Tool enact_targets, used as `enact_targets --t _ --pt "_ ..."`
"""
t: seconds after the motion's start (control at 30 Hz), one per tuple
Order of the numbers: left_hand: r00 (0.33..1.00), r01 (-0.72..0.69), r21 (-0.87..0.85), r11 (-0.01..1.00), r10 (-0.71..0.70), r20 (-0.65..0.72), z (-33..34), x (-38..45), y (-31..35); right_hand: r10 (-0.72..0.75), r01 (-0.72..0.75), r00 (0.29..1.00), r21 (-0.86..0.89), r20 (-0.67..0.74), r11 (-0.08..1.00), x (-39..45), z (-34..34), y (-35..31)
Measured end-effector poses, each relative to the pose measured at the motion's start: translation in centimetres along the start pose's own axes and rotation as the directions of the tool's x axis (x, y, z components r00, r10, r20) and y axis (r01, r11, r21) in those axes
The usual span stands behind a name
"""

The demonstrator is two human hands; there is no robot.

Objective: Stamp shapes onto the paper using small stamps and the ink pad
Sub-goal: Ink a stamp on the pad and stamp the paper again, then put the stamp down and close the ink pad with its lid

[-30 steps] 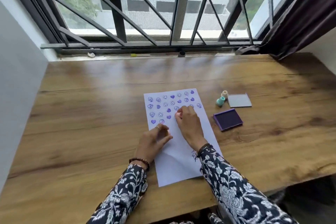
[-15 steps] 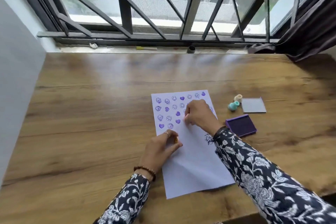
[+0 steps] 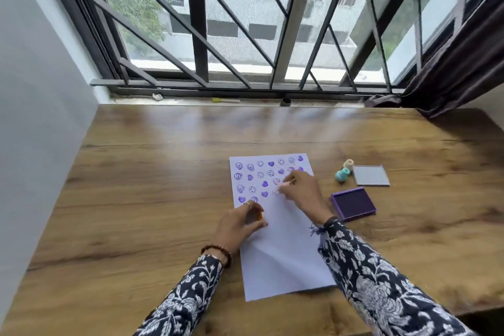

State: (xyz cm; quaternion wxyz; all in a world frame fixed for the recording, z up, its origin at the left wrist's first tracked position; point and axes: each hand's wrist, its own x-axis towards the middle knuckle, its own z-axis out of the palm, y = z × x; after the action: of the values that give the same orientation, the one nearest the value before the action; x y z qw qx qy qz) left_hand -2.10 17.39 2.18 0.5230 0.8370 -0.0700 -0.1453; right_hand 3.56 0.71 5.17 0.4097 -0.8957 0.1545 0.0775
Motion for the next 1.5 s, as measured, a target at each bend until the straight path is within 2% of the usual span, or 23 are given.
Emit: enact_targets --t 0.03,0.07,0.1,0.13,0.2,0.33,0.43,0.57,0.7,0.93,1.03,1.1,1.13,1.23,1.37,1.5 --pt "1.000 0.000 -0.005 1.000 0.000 0.003 -0.1 -0.1 0.2 0.077 -0.071 0.997 0.219 -0.018 0.973 -0.8 -0.6 0.4" --pt "1.000 -0.007 -0.007 1.000 0.007 -0.009 -0.2 -0.2 0.5 0.129 -0.122 0.992 0.422 0.012 0.898 -1.7 -1.2 0.8" --pt "0.999 -0.013 -0.033 0.999 0.011 -0.033 -0.3 -0.3 0.8 0.143 -0.153 0.988 0.559 0.062 0.815 -2.7 -1.8 1.1" --pt "0.998 -0.001 -0.098 0.995 -0.005 -0.061 -0.3 -0.5 1.1 0.135 -0.169 0.986 0.620 0.102 0.766 -3.7 -2.3 1.5" --pt "0.991 0.068 -0.308 0.949 -0.100 -0.090 -0.3 -0.9 1.8 0.090 -0.175 0.983 0.661 0.160 0.729 -5.8 -3.1 1.8" --pt "0.980 0.146 -0.631 0.762 -0.199 -0.014 0.4 -1.4 3.5 -0.003 -0.149 0.977 0.699 0.212 0.700 -9.0 -3.7 1.6" --pt "0.977 0.181 -0.688 0.703 -0.211 0.040 1.0 -1.5 4.6 -0.034 -0.069 0.990 0.688 0.135 0.722 -10.3 -3.8 1.3" --pt "0.980 0.193 -0.661 0.725 -0.180 0.088 1.6 -1.2 5.7 -0.083 0.032 0.995 0.643 0.049 0.765 -10.9 -5.0 1.1" --pt "0.986 0.167 -0.625 0.763 -0.119 0.118 1.9 -0.8 6.6 -0.123 0.096 0.992 0.566 0.010 0.819 -10.8 -6.0 1.5" --pt "0.996 0.040 -0.476 0.879 0.004 0.091 2.2 1.1 7.9 -0.035 -0.013 0.997 0.643 0.063 0.766 -8.4 -7.6 2.5" --pt "0.989 -0.037 -0.293 0.955 0.078 0.127 3.1 2.6 8.6 -0.071 0.069 0.997 0.480 -0.014 0.875 -6.4 -7.8 2.9" --pt "0.992 -0.069 -0.258 0.964 0.093 0.082 4.2 4.1 8.8 -0.126 0.139 0.990 0.348 -0.058 0.927 -4.8 -8.1 2.9" --pt "0.995 -0.079 -0.247 0.966 0.091 0.038 4.9 5.0 8.8 -0.141 0.154 0.988 0.335 -0.063 0.930 -4.0 -8.3 3.0" --pt "0.993 -0.078 -0.189 0.979 0.061 -0.098 7.2 8.0 8.7 -0.141 0.144 0.989 0.442 -0.041 0.885 -1.5 -8.8 3.6" --pt "0.978 -0.036 0.078 0.996 0.051 -0.204 10.0 12.3 8.2 -0.131 0.120 0.991 0.388 0.002 0.914 1.3 -9.4 5.2" --pt "0.970 0.050 0.354 0.934 0.039 -0.239 11.8 16.0 7.7 -0.088 0.130 0.978 0.219 -0.190 0.967 3.1 -9.9 8.0"
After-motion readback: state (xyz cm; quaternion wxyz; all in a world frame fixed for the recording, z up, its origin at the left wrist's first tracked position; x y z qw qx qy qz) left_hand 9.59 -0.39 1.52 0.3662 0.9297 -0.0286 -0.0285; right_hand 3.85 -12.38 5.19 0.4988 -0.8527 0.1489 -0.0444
